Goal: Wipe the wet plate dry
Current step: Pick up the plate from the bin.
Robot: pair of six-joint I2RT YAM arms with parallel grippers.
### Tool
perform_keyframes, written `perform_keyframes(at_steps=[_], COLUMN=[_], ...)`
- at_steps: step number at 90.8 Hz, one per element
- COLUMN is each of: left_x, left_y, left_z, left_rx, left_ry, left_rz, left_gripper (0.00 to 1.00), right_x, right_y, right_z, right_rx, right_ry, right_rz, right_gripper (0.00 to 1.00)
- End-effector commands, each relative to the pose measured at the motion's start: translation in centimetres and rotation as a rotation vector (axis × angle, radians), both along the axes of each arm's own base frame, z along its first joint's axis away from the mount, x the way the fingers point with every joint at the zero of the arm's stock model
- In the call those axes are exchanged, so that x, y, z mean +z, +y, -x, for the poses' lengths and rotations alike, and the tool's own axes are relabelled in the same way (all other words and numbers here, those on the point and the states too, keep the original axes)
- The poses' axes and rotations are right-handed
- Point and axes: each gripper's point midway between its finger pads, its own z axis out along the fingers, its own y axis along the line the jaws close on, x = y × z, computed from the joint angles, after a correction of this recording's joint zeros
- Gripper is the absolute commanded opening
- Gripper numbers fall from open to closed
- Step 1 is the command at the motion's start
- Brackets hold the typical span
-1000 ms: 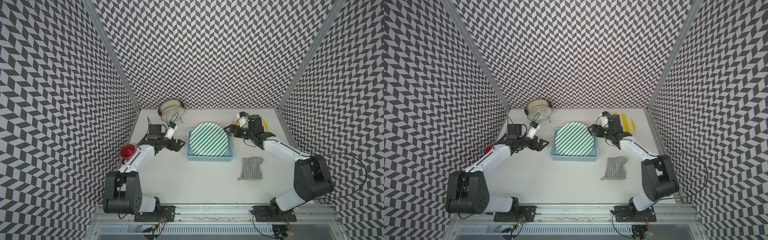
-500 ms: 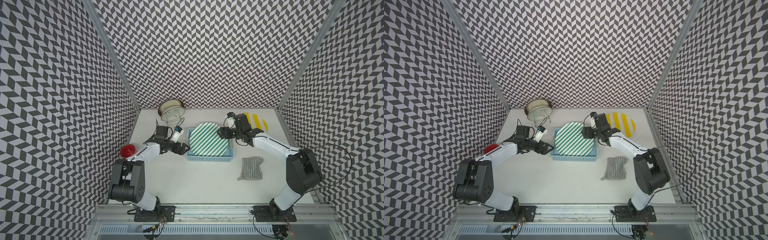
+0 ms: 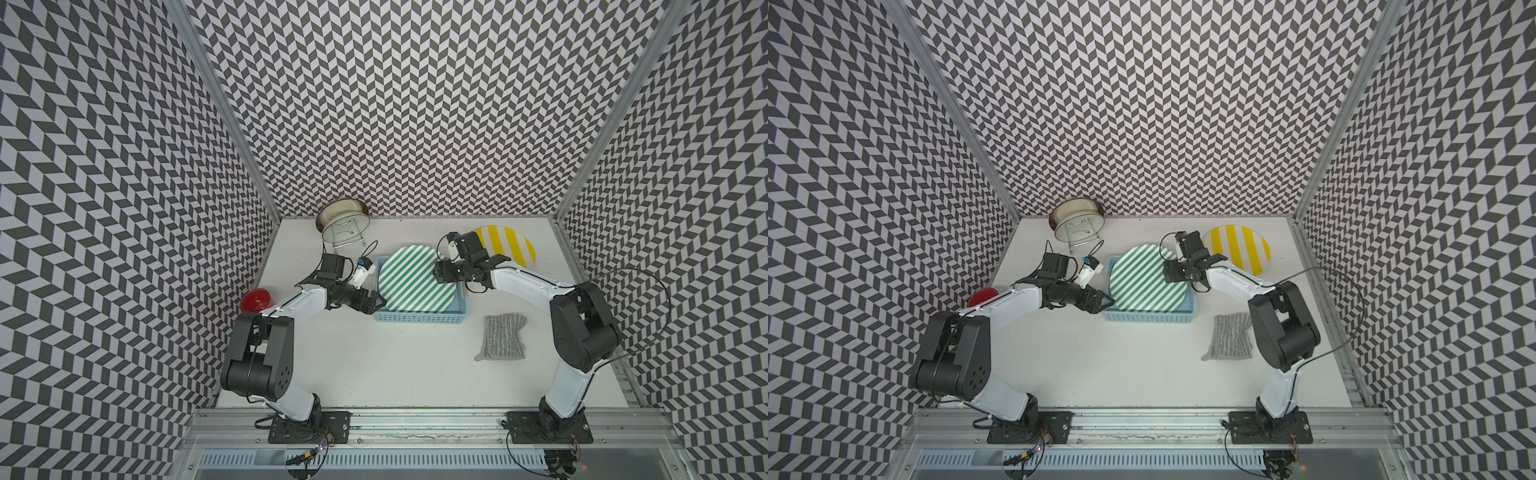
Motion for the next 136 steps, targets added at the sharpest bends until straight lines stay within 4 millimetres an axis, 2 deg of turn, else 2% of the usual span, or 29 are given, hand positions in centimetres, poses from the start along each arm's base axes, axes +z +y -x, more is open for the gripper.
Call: perform_keyframes(at_steps=[1, 15, 34, 56, 65, 81, 99, 114, 121, 136], left_x=[0.2, -0.1, -0.6, -0.8, -0.7, -0.6, -0.6, -0.1, 0.5, 2.4], left_y=[-0.7, -1.0, -1.4, -1.5, -1.6, -1.5, -1.6, -1.5, -1.3, -0.5], left_z=[0.0, 0.1, 0.3, 0.4, 0.3, 0.3, 0.2, 0.0, -0.4, -2.1], left_rx=[-0.018, -0.021, -0.030, -0.033, -0.034, -0.032, -0.033, -0.022, -0.007, 0.055], left_ry=[0.008, 0.018, 0.032, 0.035, 0.034, 0.031, 0.028, 0.016, -0.002, -0.084], left_rz=[0.016, 0.014, 0.010, 0.005, 0.005, 0.005, 0.005, -0.001, -0.005, -0.040], left_gripper=[0.93, 0.92, 0.91, 0.91, 0.91, 0.91, 0.91, 0.91, 0.91, 0.92], right_x=[-0.4, -0.3, 2.3, 5.4, 6.3, 7.1, 7.3, 8.1, 9.2, 12.8], right_y=[1.0, 2.3, 3.9, 5.3, 6.0, 6.1, 6.3, 5.7, 5.3, 3.4], right_z=[-0.3, 0.3, 1.8, 4.6, 5.9, 7.0, 7.4, 5.9, 5.5, 4.4], right_rx=[0.019, 0.076, 0.187, 0.349, 0.418, 0.448, 0.461, 0.377, 0.344, 0.259], right_ry=[-0.005, 0.006, -0.028, -0.030, -0.016, -0.021, -0.018, -0.060, -0.093, -0.202], right_rz=[0.008, -0.052, -0.193, -0.416, -0.475, -0.507, -0.543, -0.525, -0.520, -0.500], right_gripper=[0.80, 0.78, 0.76, 0.63, 0.63, 0.58, 0.43, 0.06, 0.00, 0.00])
